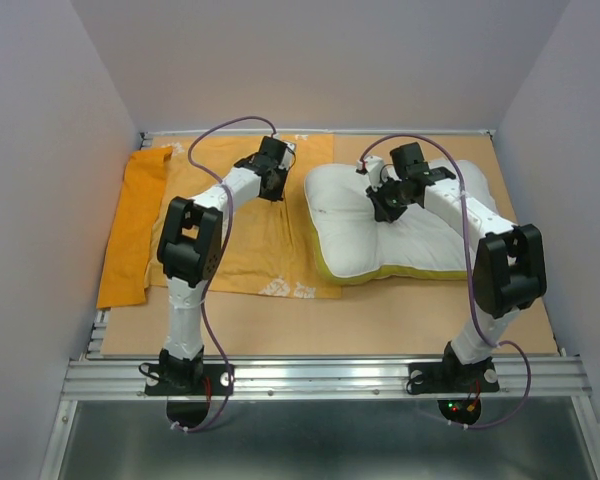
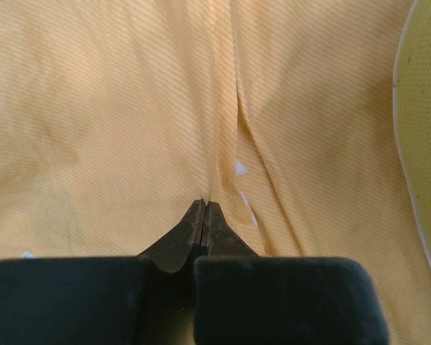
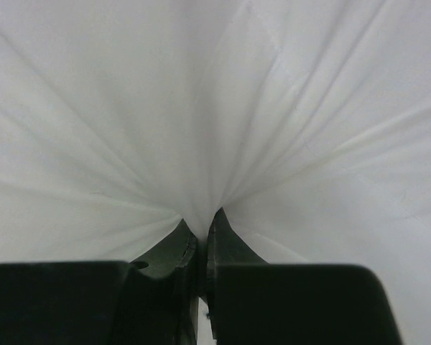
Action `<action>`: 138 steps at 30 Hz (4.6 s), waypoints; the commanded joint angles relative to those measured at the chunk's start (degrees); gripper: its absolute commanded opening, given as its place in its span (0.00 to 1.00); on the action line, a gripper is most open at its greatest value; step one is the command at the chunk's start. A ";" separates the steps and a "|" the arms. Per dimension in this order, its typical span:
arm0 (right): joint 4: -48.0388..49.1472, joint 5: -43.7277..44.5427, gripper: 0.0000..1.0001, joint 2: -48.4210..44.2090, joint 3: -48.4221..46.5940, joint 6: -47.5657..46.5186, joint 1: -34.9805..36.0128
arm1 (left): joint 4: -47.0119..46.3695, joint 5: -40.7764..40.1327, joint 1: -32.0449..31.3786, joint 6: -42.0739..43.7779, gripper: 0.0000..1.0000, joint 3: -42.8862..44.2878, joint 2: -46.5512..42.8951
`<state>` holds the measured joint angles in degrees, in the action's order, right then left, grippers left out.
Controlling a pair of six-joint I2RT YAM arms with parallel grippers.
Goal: Put the pillow into the pillowcase
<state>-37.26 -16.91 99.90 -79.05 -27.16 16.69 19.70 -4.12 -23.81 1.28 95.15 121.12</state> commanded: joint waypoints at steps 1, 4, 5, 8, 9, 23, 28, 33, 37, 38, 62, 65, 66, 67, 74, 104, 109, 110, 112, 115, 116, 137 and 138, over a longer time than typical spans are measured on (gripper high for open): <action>2.01 -2.78 0.01 -0.58 -4.45 0.97 0.10 | 1.21 -1.77 -0.18 1.09 0.00 3.11 -2.20; 2.01 -3.57 0.01 -0.49 -4.71 0.96 0.10 | 0.86 1.73 -0.01 3.19 0.00 1.27 -6.41; 2.01 -3.75 0.01 -0.23 -5.24 0.97 0.01 | 0.78 3.23 0.26 3.55 0.00 0.83 -8.86; 2.01 -5.06 0.01 0.47 -6.64 1.14 0.10 | 1.39 8.15 0.78 5.13 0.00 -0.67 -12.13; 2.01 -5.94 0.01 1.17 -8.04 1.23 0.10 | 2.35 9.03 1.05 5.31 0.00 -0.85 -13.53; -0.01 -10.43 0.01 2.49 -7.71 -12.90 9.75 | 8.07 23.97 5.18 6.81 0.00 1.44 -15.56; 0.17 -6.92 0.01 6.44 -8.31 -15.38 11.00 | 8.07 25.91 5.18 7.24 0.00 0.83 -16.79; 0.25 -2.00 0.01 10.23 -10.60 -17.66 11.00 | 8.07 27.41 5.27 8.47 0.00 -1.28 -18.72; 0.95 0.99 0.01 12.68 -15.76 -16.53 10.30 | 8.77 29.51 5.36 10.23 0.00 -2.16 -19.69; 1.13 1.09 0.01 14.00 -17.62 -15.48 9.95 | 9.21 29.69 5.36 10.50 0.00 -2.34 -19.96; 18.27 21.47 0.01 35.62 -38.99 22.49 12.58 | 28.10 49.64 5.36 27.01 0.00 4.42 -16.89; 18.27 21.66 0.00 35.98 -38.56 26.62 12.67 | 30.92 52.19 5.36 28.17 0.00 7.32 -15.57; 18.27 21.30 0.00 35.98 -38.03 29.33 12.67 | 31.36 53.59 5.36 28.16 0.00 9.15 -14.87; 18.27 21.04 0.01 35.98 -37.59 30.49 12.67 | 31.62 54.12 5.44 28.34 0.00 10.13 -14.34; 17.66 17.37 0.01 34.67 -34.69 40.07 12.67 | 29.70 59.15 5.88 26.50 0.03 13.31 -11.61; 16.34 7.59 0.01 32.55 -28.01 40.17 12.67 | 5.88 28.56 -2.72 104.00 0.49 -41.36 -52.74; 15.99 7.06 0.01 32.47 -27.65 40.17 12.67 | 5.35 25.40 -5.27 109.81 0.46 -42.77 -48.71; 15.90 6.80 0.01 32.47 -27.65 40.08 12.67 | 5.34 24.69 -5.54 110.86 0.45 -43.21 -48.00; 15.72 6.62 0.01 32.47 -27.65 40.17 12.67 | 4.65 23.11 -6.33 112.71 0.45 -44.00 -46.16; 15.46 6.45 0.00 32.47 -27.65 40.17 12.67 | 4.55 21.97 -7.12 113.07 0.45 -43.83 -43.09; 15.37 6.36 0.01 32.47 -27.65 40.08 12.75 | 4.64 21.35 -7.21 112.98 0.45 -43.22 -42.29; 14.76 4.95 0.01 33.43 -27.12 40.08 12.67 | -1.52 13.95 -7.56 111.92 0.06 -38.03 -28.57; 14.76 4.95 0.00 33.61 -27.21 40.16 12.67 | 0.93 14.57 -7.56 112.45 0.01 -37.85 -29.88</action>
<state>-16.21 -10.76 133.19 -108.68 12.38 28.60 18.72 10.04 -31.18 111.98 54.70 93.78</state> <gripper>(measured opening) 0.057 0.067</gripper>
